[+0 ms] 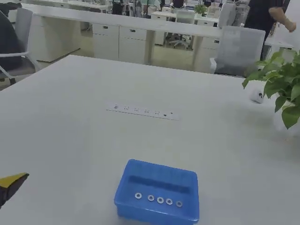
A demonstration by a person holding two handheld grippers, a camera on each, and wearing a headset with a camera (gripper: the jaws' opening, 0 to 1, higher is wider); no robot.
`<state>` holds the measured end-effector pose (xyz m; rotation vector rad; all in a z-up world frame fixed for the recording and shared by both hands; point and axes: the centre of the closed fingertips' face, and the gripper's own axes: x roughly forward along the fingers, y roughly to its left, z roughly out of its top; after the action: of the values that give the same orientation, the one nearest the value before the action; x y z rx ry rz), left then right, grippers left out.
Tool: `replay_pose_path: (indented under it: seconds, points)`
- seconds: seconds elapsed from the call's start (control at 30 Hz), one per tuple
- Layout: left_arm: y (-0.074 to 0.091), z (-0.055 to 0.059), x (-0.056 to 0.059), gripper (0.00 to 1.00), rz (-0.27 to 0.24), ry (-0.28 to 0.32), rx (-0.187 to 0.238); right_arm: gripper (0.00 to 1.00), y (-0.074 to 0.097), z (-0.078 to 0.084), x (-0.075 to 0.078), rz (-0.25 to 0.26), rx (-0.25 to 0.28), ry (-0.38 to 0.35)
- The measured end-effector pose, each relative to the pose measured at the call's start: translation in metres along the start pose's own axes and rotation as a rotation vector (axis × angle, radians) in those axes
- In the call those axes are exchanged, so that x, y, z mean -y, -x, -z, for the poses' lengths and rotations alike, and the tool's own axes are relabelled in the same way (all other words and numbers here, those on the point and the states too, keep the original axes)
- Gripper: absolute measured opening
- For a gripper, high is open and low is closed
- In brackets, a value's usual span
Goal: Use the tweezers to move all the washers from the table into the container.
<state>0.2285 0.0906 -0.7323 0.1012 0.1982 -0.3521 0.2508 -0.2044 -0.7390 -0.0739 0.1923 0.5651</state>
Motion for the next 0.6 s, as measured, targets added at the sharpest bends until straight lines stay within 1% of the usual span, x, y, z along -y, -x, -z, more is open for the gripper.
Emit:
replay_pose_path:
  seconds: [0.03,0.07,0.1,0.13,0.17,0.2,0.23,0.27,0.3,0.33,0.37,0.43,0.6]
  points:
    - [0.001,-0.003,-0.003,0.98,-0.013,0.014,0.013,0.90,0.000,0.000,0.001,0.004,0.002,0.000]
    - [0.002,-0.008,-0.007,0.99,-0.031,0.036,0.045,0.90,0.000,-0.001,0.002,0.009,0.005,0.001]
    - [0.003,-0.015,-0.010,0.99,-0.042,0.068,0.088,0.89,0.001,-0.001,0.004,0.023,0.007,-0.008]
    - [0.005,-0.018,-0.012,0.99,-0.045,0.094,0.114,0.88,0.001,0.000,0.005,0.035,0.004,-0.020]
    - [0.008,-0.023,-0.015,0.99,-0.057,0.132,0.149,0.86,0.001,0.000,0.008,0.048,0.003,-0.027]
    - [0.010,-0.026,-0.018,0.99,-0.067,0.152,0.170,0.82,0.003,0.000,0.010,0.057,0.004,-0.029]
    - [0.011,-0.030,-0.020,0.99,-0.071,0.172,0.202,0.80,0.005,-0.002,0.013,0.076,0.014,-0.036]
    - [0.012,-0.032,-0.021,0.99,-0.072,0.184,0.215,0.79,0.007,-0.005,0.016,0.095,0.028,-0.034]
    - [0.012,-0.032,-0.022,0.99,-0.075,0.184,0.217,0.80,0.008,-0.009,0.018,0.112,0.049,-0.024]
    - [0.012,-0.032,-0.022,0.99,-0.078,0.183,0.217,0.82,0.008,-0.010,0.019,0.120,0.055,-0.020]
    - [0.012,-0.031,-0.022,0.99,-0.082,0.181,0.211,0.84,0.008,-0.010,0.020,0.124,0.051,-0.014]
    - [0.011,-0.028,-0.023,0.99,-0.092,0.171,0.192,0.84,0.009,-0.009,0.021,0.127,0.047,-0.001]
    - [0.008,-0.024,-0.021,0.99,-0.087,0.161,0.168,0.84,0.009,-0.008,0.021,0.121,0.046,0.002]
